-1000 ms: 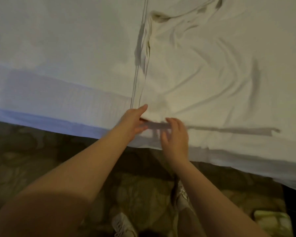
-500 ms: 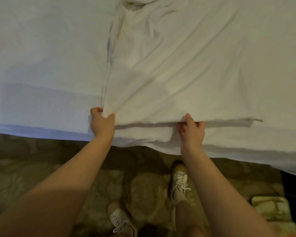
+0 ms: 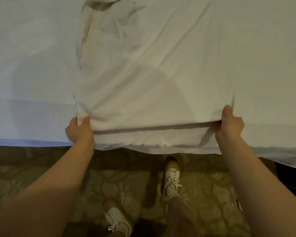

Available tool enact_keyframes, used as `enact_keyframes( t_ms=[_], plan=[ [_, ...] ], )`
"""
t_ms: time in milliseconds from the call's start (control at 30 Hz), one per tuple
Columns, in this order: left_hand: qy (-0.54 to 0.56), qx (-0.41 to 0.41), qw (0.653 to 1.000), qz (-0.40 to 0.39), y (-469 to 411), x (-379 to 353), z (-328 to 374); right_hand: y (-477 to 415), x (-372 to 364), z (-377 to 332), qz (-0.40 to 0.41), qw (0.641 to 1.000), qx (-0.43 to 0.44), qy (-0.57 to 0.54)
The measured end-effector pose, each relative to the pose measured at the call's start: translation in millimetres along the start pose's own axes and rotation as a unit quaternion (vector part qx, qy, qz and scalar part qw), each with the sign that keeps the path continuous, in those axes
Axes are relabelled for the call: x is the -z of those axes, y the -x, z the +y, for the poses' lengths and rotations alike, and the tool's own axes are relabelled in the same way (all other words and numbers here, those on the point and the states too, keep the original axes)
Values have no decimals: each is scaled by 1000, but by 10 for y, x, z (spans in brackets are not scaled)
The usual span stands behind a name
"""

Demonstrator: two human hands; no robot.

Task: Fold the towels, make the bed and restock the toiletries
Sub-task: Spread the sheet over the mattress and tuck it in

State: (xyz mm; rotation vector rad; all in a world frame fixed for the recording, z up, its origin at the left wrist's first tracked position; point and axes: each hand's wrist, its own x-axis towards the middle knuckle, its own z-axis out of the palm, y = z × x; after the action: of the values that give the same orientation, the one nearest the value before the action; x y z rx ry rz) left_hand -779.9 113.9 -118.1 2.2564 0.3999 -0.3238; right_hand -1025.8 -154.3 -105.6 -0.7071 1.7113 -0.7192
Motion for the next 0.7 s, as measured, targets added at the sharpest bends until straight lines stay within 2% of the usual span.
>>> enact_keyframes(
  t_ms=[167, 333, 400, 533, 600, 700],
  plan=[
    [-46, -60, 994, -77, 34, 94, 23, 65, 118, 24, 6, 991, 36, 126],
    [10, -41, 997, -70, -55, 247, 136, 74, 158, -176, 29, 989, 112, 93],
    [-5, -36, 998, -58, -70, 240, 129, 81, 175, -166, 46, 991, 92, 85],
    [-102, 23, 991, -81, -112, 131, 37, 103, 294, 100, 84, 992, -28, 93],
    [-164, 25, 983, -81, -153, 67, 43, 67, 282, 150, 94, 986, 12, 137],
    [-266, -61, 962, -17, -88, 50, 59, 91, 208, 115, 164, 959, 130, 193]
  ],
)
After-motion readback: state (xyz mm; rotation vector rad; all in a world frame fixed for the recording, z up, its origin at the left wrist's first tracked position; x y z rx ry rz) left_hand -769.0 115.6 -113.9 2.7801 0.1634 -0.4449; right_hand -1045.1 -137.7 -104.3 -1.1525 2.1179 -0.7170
